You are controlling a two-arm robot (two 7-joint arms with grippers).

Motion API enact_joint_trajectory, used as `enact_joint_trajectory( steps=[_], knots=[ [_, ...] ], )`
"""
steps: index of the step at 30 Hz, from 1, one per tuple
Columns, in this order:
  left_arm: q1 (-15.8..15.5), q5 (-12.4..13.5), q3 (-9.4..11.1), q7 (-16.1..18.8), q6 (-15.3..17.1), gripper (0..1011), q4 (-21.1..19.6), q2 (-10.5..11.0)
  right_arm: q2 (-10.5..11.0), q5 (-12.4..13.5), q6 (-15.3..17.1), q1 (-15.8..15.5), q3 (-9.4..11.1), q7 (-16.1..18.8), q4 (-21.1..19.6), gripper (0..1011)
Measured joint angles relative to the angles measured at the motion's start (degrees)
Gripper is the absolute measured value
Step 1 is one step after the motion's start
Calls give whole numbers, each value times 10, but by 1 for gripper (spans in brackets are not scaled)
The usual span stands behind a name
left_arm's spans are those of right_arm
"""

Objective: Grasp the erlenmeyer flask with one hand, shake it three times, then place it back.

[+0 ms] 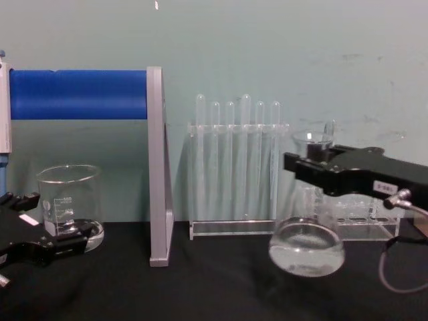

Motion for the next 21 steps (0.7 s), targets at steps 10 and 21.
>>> enact_joint_trajectory(
  steps=[10,21],
  knots=[
    [0,0,0,0,0,1001,0,0,-3,-15,-1,2,33,-21,18,450],
    [0,0,0,0,0,1001,0,0,-10,-24,1,-1,53,-27,23,450]
  ],
)
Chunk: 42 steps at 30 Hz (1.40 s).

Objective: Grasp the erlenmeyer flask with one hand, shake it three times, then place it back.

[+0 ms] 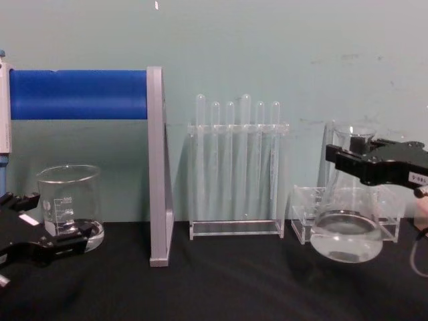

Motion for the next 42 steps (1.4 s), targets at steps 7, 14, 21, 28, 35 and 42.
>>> enact_joint_trajectory(
  steps=[7,14,21,28,35,42],
  knots=[
    [0,0,0,0,0,1001,0,0,-6,-2,5,-5,-5,16,-10,450],
    [0,0,0,0,0,1001,0,0,-7,-1,7,-9,-22,39,-24,450],
    [0,0,0,0,0,1001,0,0,-5,7,11,-14,-43,63,-41,450],
    [0,0,0,0,0,1001,0,0,-1,16,12,-18,-58,73,-52,450],
    [0,0,0,0,0,1001,0,0,4,22,13,-19,-66,75,-57,450],
    [0,0,0,0,0,1001,0,0,6,26,13,-19,-70,73,-58,450]
  ],
)
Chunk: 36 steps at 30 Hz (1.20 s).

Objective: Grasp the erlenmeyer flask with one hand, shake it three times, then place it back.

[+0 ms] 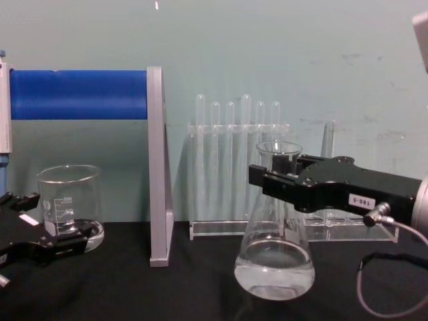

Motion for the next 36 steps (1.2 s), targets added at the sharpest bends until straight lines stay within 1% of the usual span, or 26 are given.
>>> enact_joint_trajectory(
  steps=[9,26,36],
  knots=[
    [0,0,0,0,0,1001,0,0,1,2,-2,2,-4,-2,6,450],
    [0,0,0,0,0,1001,0,0,-7,-6,-14,5,-15,0,45,450],
    [0,0,0,0,0,1001,0,0,-12,-9,-19,3,-20,4,58,450]
  ],
)
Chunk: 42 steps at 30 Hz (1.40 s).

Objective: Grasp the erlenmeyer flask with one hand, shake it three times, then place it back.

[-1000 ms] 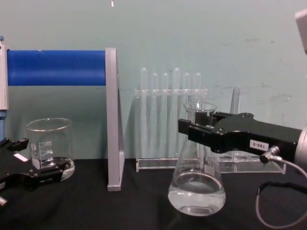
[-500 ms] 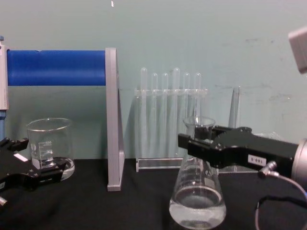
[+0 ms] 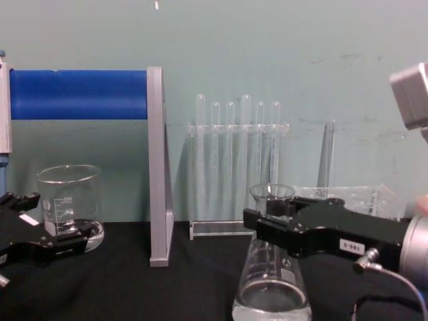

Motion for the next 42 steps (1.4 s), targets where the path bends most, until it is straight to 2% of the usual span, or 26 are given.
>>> enact_joint_trajectory(
  steps=[42],
  knots=[
    [0,0,0,0,0,1001,0,0,-5,7,7,-9,1,1,8,450]
  ],
)
